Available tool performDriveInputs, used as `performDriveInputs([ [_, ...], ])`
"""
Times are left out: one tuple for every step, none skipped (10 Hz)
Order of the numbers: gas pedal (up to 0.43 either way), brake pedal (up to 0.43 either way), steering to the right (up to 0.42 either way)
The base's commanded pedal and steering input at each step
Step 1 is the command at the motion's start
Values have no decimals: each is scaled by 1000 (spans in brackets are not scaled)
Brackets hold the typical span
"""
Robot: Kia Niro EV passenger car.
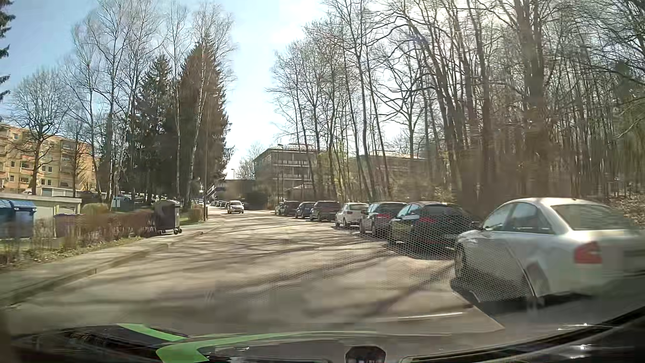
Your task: Follow the waypoints while adhering to traffic rules and regulations
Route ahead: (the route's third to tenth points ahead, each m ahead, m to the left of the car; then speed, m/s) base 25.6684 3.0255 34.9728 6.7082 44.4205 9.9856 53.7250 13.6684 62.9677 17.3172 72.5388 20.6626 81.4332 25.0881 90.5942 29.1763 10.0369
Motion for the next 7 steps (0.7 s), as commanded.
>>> performDriveInputs([
  [177, 0, -31],
  [177, 0, -30],
  [177, 0, -30],
  [177, 0, -30],
  [177, 0, -30],
  [177, 0, -30],
  [177, 0, -30],
])
